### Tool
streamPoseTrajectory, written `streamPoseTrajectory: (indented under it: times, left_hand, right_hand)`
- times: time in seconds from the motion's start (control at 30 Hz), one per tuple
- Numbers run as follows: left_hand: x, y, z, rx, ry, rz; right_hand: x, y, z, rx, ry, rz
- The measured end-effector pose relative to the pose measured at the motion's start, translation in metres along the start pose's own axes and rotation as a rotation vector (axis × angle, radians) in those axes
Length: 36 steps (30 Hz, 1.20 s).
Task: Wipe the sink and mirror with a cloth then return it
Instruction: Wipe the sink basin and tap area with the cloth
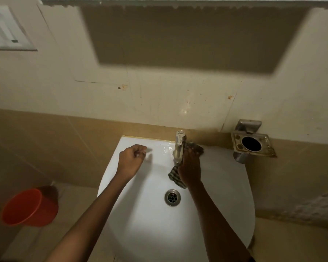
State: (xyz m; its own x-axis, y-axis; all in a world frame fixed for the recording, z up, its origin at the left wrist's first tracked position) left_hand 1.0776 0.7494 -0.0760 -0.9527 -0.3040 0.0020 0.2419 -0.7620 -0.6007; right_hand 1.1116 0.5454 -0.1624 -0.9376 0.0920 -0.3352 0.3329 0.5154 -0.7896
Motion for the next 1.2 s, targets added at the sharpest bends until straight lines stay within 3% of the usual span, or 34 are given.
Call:
streamPoseTrajectory:
  times: [0.17,0.23,0.3,0.37,0.47,0.7,0.77,0.87,1.03,1.1,1.2]
  left_hand:
    - [-0.01,-0.011,-0.021,-0.018,-0.066,-0.043]
    - [-0.013,-0.017,-0.031,-0.017,-0.098,-0.029]
    - [-0.017,-0.024,-0.039,-0.002,-0.134,-0.009]
    - [-0.021,-0.03,-0.046,-0.009,-0.153,0.0]
    - [-0.028,-0.039,-0.054,-0.029,-0.158,0.005]
    - [-0.038,-0.055,-0.079,0.053,-0.22,0.027]
    - [-0.04,-0.061,-0.089,0.073,-0.247,0.05]
    - [-0.044,-0.069,-0.101,0.077,-0.261,0.058]
    - [-0.051,-0.08,-0.111,0.117,-0.279,0.088]
    - [-0.052,-0.082,-0.112,0.12,-0.283,0.09]
    - [-0.053,-0.081,-0.112,0.12,-0.29,0.079]
  right_hand:
    - [0.031,0.003,-0.019,-0.061,0.209,0.155]
    - [0.05,0.023,-0.027,-0.085,0.284,0.061]
    - [0.065,0.038,-0.046,-0.162,0.259,-0.036]
    - [0.066,0.048,-0.072,-0.186,0.088,-0.062]
    - [0.043,0.065,-0.092,-0.015,-0.017,-0.058]
    - [-0.008,0.08,-0.102,0.124,0.229,0.129]
    - [-0.012,0.09,-0.116,0.107,0.283,0.088]
    - [-0.014,0.112,-0.15,0.12,0.149,-0.025]
    - [-0.014,0.138,-0.203,0.106,-0.289,-0.28]
    - [-0.019,0.128,-0.21,0.124,-0.405,-0.141]
    - [-0.021,0.106,-0.206,0.109,-0.393,0.147]
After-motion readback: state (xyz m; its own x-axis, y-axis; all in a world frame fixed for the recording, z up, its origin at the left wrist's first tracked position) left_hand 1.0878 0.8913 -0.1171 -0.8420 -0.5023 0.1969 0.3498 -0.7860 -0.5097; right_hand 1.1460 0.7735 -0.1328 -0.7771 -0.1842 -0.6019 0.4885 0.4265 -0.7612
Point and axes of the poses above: each hand's wrist, its own x-axis away from the middle knuckle, its own y-axis out of the palm, z = x × y, the point moved 5 cm from there along -x, towards the middle knuckle, and after that the axes turned 6 degrees about z, right-handed, at the moved point
